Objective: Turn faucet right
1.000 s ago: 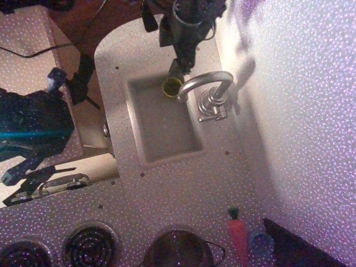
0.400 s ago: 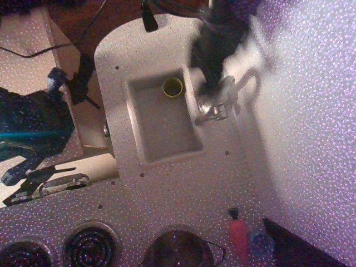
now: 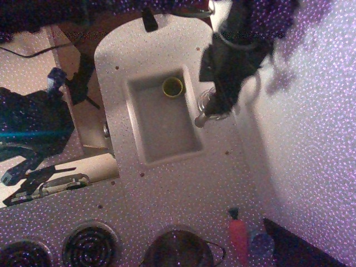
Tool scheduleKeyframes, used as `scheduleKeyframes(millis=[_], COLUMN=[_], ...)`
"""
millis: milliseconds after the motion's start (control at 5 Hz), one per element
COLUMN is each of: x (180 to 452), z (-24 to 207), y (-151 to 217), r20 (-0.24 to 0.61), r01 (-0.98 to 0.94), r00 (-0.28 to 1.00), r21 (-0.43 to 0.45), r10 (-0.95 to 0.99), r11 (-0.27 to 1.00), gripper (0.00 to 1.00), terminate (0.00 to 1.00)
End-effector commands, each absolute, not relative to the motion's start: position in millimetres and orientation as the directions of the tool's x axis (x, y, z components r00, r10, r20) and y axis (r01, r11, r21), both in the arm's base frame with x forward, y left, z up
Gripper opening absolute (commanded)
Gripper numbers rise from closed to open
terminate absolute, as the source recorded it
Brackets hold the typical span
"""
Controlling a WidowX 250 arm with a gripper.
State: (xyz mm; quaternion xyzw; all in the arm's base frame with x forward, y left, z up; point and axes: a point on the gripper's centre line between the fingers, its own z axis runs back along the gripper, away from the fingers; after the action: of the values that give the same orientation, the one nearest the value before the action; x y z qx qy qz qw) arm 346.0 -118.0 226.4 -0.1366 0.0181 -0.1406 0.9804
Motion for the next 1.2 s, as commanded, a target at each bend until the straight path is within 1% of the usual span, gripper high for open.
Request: scheduleKeyframes(millis=[0, 200, 400, 600, 800, 1000], x=[333.6, 321.6, 306.1, 310.4, 295.2, 283.5], z=[255.0, 249.6, 237.5, 228.3, 222.6, 238.9], y=[-116.3, -106.7, -70.9, -71.8, -94.1, -105.9], r20=[0.049, -0.153, -0.286, -0.267, -0.192, -0.201], r01=[0.226, -0.008, -0.226, -0.204, -0.134, -0.134], r00=[0.973, 0.985, 0.947, 0.952, 0.977, 0.972], r21=[-0.413, -0.512, -0.281, -0.176, -0.203, -0.059], r10=[-0.226, -0.082, 0.144, 0.153, 0.094, 0.119], r11=[0.882, 0.859, 0.933, 0.963, 0.97, 0.989], gripper=[1.0, 1.0, 1.0, 1.0, 1.0, 1.0], terminate=[0.0, 0.0, 0.0, 0.0, 0.0, 0.0])
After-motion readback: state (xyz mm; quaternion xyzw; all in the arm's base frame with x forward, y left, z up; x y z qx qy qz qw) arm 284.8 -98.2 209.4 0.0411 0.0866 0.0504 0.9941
